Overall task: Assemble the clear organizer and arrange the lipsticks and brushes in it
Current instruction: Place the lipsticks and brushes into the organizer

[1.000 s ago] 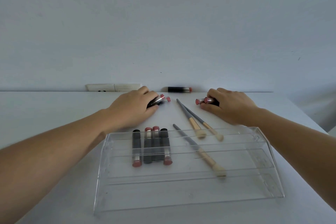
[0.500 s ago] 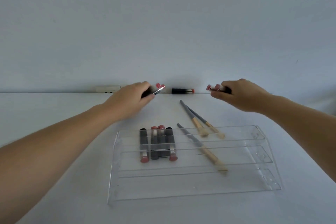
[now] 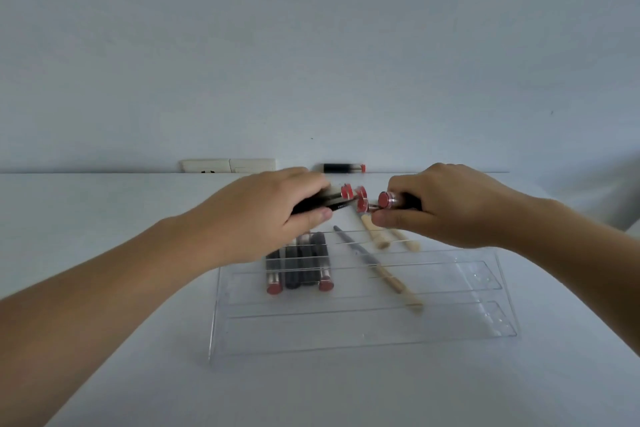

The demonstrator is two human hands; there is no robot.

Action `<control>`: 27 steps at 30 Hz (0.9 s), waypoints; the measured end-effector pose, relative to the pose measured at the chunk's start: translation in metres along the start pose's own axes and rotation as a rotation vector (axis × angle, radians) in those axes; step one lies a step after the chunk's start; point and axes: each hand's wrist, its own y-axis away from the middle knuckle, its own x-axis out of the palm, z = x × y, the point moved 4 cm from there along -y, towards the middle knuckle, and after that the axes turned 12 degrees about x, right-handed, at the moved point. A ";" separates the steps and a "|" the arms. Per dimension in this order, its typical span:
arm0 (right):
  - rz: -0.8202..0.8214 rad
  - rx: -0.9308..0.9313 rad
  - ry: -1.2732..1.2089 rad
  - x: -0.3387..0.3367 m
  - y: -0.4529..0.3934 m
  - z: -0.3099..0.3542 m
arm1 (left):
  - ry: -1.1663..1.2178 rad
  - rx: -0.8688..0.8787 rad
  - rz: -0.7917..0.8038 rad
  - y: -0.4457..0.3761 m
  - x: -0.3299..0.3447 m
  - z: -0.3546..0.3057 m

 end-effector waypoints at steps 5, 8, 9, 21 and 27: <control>-0.066 -0.037 0.058 -0.005 0.017 -0.004 | -0.094 0.031 0.010 0.011 0.004 -0.009; -0.058 -0.076 0.087 0.008 0.022 0.004 | -0.163 0.042 0.072 0.010 0.007 -0.014; -0.066 -0.075 0.083 0.011 0.024 0.005 | -0.172 0.045 0.082 0.009 0.008 -0.016; -0.368 -0.080 0.084 0.014 0.038 0.011 | -0.290 0.135 -0.062 0.014 0.009 -0.032; -0.398 -0.061 0.089 0.012 0.036 0.018 | -0.307 0.142 -0.101 0.013 0.010 -0.031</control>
